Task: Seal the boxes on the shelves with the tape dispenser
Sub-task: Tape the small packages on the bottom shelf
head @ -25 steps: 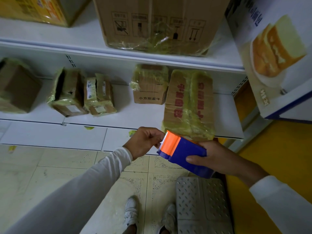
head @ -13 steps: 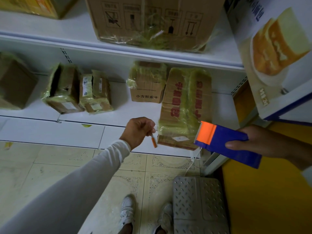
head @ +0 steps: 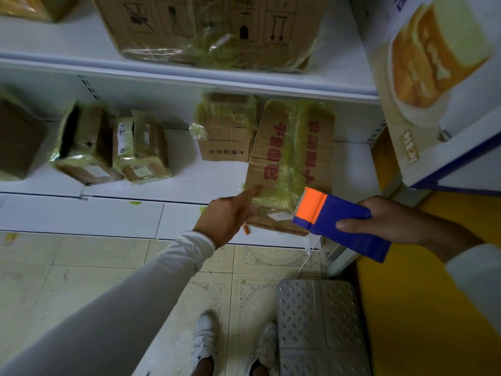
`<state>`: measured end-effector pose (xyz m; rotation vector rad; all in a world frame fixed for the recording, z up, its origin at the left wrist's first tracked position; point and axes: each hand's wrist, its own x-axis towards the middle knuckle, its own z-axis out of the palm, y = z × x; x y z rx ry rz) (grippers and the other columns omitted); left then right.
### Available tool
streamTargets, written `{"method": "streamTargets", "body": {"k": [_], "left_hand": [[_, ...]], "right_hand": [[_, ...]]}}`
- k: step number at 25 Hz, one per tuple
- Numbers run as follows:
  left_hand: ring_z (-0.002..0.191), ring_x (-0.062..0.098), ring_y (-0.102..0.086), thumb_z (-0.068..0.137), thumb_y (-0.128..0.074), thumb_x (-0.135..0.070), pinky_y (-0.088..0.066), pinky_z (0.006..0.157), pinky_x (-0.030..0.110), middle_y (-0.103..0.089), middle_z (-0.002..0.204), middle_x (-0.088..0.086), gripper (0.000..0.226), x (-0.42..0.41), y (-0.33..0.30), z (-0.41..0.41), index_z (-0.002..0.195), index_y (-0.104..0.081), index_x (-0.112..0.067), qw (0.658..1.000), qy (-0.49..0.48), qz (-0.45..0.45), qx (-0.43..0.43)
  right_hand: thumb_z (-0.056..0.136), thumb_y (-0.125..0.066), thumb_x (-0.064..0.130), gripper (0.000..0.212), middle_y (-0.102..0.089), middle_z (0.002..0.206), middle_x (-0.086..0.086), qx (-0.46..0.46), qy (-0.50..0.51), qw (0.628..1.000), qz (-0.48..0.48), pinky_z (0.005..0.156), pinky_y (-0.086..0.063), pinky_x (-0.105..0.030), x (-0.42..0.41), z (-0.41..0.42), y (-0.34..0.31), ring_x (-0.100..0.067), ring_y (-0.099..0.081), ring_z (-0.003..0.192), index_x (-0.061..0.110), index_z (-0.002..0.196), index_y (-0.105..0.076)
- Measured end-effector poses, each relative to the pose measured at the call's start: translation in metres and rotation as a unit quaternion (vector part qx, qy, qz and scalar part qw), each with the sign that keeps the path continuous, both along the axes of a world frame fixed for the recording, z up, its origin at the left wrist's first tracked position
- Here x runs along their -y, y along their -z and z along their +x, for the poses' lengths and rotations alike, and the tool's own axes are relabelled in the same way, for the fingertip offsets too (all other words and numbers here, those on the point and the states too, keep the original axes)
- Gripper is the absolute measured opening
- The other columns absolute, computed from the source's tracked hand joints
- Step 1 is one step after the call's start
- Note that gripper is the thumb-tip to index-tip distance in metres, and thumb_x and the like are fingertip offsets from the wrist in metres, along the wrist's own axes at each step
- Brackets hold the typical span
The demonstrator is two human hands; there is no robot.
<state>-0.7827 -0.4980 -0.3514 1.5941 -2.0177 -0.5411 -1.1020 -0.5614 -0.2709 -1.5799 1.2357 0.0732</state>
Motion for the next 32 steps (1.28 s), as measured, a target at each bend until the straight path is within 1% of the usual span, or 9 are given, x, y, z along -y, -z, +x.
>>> {"method": "streamTargets", "body": {"k": [3, 5, 7, 10, 12, 15, 20, 27, 32], "left_hand": [[0.075, 0.029, -0.068, 0.095, -0.055, -0.029, -0.055, 0.077, 0.038, -0.071, 0.085, 0.011, 0.043, 0.009, -0.001, 0.002, 0.137, -0.047, -0.028, 0.996, -0.029, 0.049, -0.067], [0.070, 0.029, -0.067, 0.094, -0.052, -0.040, -0.055, 0.071, 0.037, -0.071, 0.076, 0.010, 0.049, 0.009, -0.004, 0.004, 0.141, -0.041, -0.032, 0.998, -0.006, 0.052, 0.023], [0.059, 0.028, -0.064, 0.088, -0.045, -0.059, -0.051, 0.058, 0.033, -0.066, 0.064, 0.007, 0.057, 0.012, -0.014, 0.007, 0.138, -0.039, -0.032, 0.984, 0.004, -0.085, 0.158], [0.097, 0.029, -0.061, 0.084, -0.047, -0.065, -0.049, 0.082, 0.039, -0.064, 0.113, 0.010, 0.071, 0.037, -0.027, -0.006, 0.137, -0.046, -0.019, 0.964, 0.105, -0.181, 0.166], [0.129, 0.033, -0.043, 0.089, -0.050, -0.054, -0.037, 0.106, 0.045, -0.043, 0.144, 0.015, 0.070, 0.056, -0.027, -0.021, 0.143, -0.039, -0.011, 0.954, 0.209, -0.115, 0.180], [0.143, 0.028, -0.024, 0.095, -0.049, -0.040, -0.024, 0.115, 0.043, -0.023, 0.155, 0.011, 0.064, 0.066, -0.012, -0.027, 0.147, -0.027, -0.011, 0.947, 0.240, -0.035, 0.213], [0.140, 0.028, -0.030, 0.094, -0.052, -0.035, -0.020, 0.116, 0.036, -0.028, 0.154, 0.007, 0.058, 0.074, -0.005, -0.015, 0.145, -0.033, -0.015, 0.945, 0.262, -0.044, 0.191], [0.138, 0.027, -0.033, 0.092, -0.049, -0.039, -0.022, 0.116, 0.038, -0.031, 0.153, 0.003, 0.057, 0.080, -0.004, -0.014, 0.144, -0.037, -0.019, 0.945, 0.264, -0.033, 0.191], [0.115, 0.030, -0.053, 0.076, -0.033, -0.081, -0.043, 0.099, 0.044, -0.051, 0.131, 0.006, 0.086, 0.073, -0.028, -0.047, 0.128, -0.052, -0.016, 0.947, 0.165, -0.033, 0.274]], "right_hand": [[0.064, -0.073, 0.073, 0.076, -0.068, 0.070, -0.013, -0.002, 0.001, 1.000, -0.005, 0.055, -0.043, -0.023, 0.001, 0.001, 0.004, -0.020, -0.064, 0.062, 0.000, 0.084, -0.065], [0.061, -0.070, 0.073, 0.078, -0.070, 0.078, -0.020, 0.003, -0.004, 1.000, -0.007, 0.060, -0.043, -0.030, 0.000, 0.002, 0.006, -0.023, -0.065, 0.065, 0.000, 0.087, -0.067], [0.061, -0.072, 0.074, 0.076, -0.071, 0.078, -0.017, 0.009, -0.004, 1.000, -0.010, 0.062, -0.043, -0.030, -0.001, 0.003, 0.006, -0.023, -0.066, 0.067, 0.002, 0.086, -0.068], [0.064, -0.071, 0.068, 0.061, -0.075, 0.082, -0.011, 0.018, 0.008, 1.000, -0.004, 0.062, -0.047, -0.025, -0.001, 0.003, 0.007, -0.027, -0.071, 0.072, 0.010, 0.085, -0.073], [0.066, -0.070, 0.064, 0.045, -0.076, 0.083, -0.007, 0.025, 0.014, 1.000, 0.003, 0.057, -0.049, -0.018, -0.002, 0.003, 0.007, -0.020, -0.073, 0.072, 0.023, 0.080, -0.076], [0.071, -0.072, 0.058, 0.026, -0.076, 0.076, -0.001, 0.029, 0.033, 0.999, -0.006, 0.052, -0.046, -0.013, -0.005, 0.000, 0.006, -0.010, -0.070, 0.065, 0.032, 0.070, -0.075], [0.081, -0.072, 0.047, 0.026, -0.071, 0.067, 0.003, 0.031, 0.019, 0.998, -0.046, 0.050, -0.042, -0.010, -0.012, -0.009, 0.002, -0.005, -0.064, 0.058, 0.030, 0.063, -0.070], [0.071, -0.069, 0.058, 0.038, -0.050, 0.050, 0.001, -0.070, 0.072, 0.994, -0.030, 0.048, -0.031, -0.021, -0.036, -0.095, -0.029, -0.016, -0.049, 0.045, 0.029, 0.051, -0.057], [0.086, -0.068, 0.047, 0.035, -0.056, 0.047, 0.008, -0.110, 0.050, 0.988, -0.098, 0.050, -0.032, -0.023, -0.042, -0.075, -0.005, -0.003, -0.049, 0.041, 0.035, 0.054, -0.061]]}}
